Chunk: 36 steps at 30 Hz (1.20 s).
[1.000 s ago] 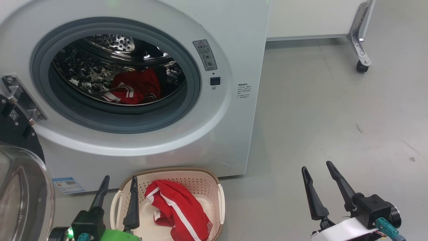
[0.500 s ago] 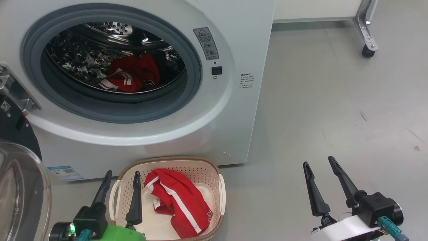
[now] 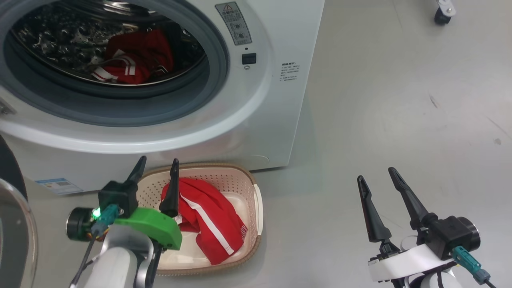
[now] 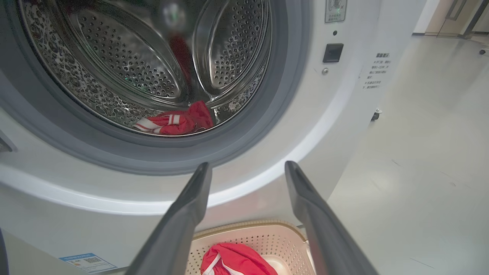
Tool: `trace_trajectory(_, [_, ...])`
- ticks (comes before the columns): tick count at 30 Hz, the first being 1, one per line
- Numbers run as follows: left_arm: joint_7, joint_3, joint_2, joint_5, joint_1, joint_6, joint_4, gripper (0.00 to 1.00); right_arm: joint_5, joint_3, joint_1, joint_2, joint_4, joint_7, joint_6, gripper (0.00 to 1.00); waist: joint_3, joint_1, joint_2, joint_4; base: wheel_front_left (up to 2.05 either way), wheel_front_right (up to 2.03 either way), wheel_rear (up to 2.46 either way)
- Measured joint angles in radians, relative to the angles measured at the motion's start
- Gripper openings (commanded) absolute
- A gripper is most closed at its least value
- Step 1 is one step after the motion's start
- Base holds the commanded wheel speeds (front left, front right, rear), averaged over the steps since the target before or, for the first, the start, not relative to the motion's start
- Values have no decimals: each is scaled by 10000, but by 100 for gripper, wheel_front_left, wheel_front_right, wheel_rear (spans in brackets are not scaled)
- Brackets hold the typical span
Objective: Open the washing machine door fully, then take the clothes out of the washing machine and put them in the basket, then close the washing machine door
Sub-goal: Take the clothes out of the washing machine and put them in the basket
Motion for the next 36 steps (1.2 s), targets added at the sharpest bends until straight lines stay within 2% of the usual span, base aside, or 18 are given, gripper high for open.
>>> trace_trajectory(6, [1131,0,56,-207,-1483,-211,803,100,8,102,-373,0,-111,0,77,100,746,0,0,-283,0,0,0])
trace_trajectory(11, [1973,479,230,-345,-2799,-96,1471,100,105,125,-673,-2,-221,0,79,100,1408,0,0,-584,0,0,0])
trace_trajectory(25, [3927,1365,1574,-322,-6539,121,2347,100,483,153,-1540,0,-339,0,90,100,3366,2,0,-1388,0,0,0])
trace_trajectory(30, [4579,1513,2314,-134,-7563,128,2763,100,654,207,-1912,4,-339,0,94,100,4105,2,0,-1771,0,0,0])
trace_trajectory(36, [5172,1601,2821,36,-8394,127,3062,100,984,240,-2187,8,-341,0,138,100,4715,2,0,-2183,0,0,0])
